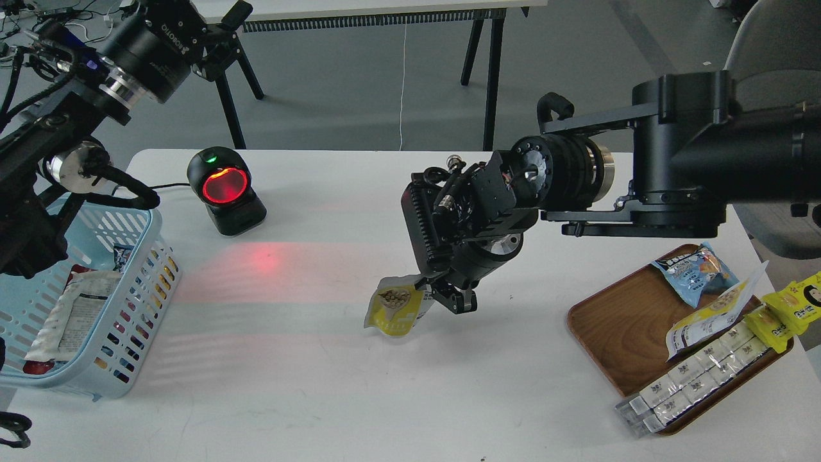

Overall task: Scan snack and place in basket
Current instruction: 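Lift the packet and carry it toward the table center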

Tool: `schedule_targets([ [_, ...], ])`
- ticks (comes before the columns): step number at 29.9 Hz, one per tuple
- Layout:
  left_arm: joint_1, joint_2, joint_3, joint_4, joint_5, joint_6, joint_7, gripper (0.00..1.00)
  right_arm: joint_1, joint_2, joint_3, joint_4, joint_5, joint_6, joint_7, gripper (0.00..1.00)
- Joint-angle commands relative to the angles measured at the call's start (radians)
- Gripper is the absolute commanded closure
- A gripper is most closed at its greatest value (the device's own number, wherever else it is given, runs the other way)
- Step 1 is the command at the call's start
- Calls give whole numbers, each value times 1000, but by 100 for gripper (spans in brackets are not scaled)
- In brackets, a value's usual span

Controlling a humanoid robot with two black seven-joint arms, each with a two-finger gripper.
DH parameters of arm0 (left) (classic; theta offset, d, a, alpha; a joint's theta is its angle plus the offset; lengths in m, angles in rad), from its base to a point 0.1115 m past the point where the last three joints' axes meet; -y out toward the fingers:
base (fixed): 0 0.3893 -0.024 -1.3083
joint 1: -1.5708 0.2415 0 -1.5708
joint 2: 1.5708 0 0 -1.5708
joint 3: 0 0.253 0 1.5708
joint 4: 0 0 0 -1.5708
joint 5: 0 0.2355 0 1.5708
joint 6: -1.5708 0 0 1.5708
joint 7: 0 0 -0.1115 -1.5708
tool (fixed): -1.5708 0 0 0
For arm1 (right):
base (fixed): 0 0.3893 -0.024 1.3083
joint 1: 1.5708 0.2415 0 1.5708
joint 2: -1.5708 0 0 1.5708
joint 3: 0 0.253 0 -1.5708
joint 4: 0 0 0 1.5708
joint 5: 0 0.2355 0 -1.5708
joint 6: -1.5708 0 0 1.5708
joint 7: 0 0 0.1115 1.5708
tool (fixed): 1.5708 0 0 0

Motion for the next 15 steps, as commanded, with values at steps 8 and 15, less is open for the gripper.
schedule_targets([
  [8,3,-2,0,0,-1,0,0,0,-21,38,0,-35,3,-2,0,84],
  [15,3,0,0,0,-1,0,0,0,-41,46,7,-46,22,-5,0,53],
])
